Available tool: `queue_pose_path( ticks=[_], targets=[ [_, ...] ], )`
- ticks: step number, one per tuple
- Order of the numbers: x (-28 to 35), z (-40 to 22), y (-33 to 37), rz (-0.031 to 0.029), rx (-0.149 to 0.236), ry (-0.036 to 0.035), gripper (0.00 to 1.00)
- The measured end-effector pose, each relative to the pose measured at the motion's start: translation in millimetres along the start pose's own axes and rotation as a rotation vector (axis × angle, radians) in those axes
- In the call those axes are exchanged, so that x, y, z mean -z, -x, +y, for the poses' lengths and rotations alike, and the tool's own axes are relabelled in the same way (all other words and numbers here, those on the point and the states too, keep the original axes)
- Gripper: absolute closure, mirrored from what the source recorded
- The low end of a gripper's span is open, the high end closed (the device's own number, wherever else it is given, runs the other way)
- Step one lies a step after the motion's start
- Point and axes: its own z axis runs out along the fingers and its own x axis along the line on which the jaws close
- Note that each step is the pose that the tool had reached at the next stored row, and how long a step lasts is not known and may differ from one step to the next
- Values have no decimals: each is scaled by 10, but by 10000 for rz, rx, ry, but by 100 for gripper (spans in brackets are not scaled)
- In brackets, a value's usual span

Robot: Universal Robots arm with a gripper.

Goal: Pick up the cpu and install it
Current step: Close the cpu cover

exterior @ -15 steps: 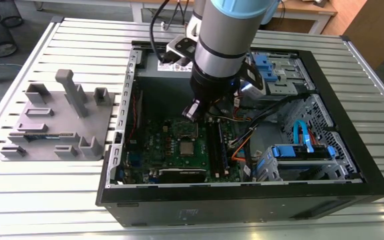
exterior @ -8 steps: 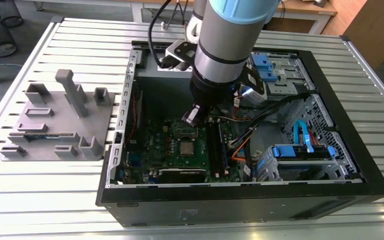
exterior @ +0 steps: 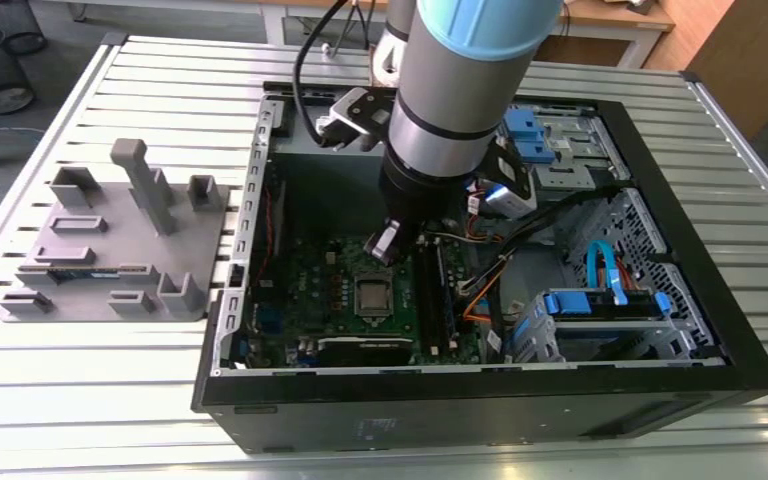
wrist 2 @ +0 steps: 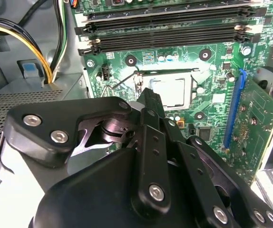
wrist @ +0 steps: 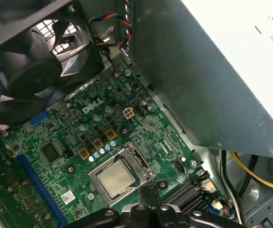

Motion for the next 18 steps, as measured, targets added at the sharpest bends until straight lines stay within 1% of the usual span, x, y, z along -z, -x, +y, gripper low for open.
queue_pose_path(
  ticks=[12,15,18],
  targets=[
    [0,0,-1,1,19,1,89],
    [-1,15,-28,-2,18,-4,89],
    [-1,33,-75,-10,19,-17,89]
  ],
)
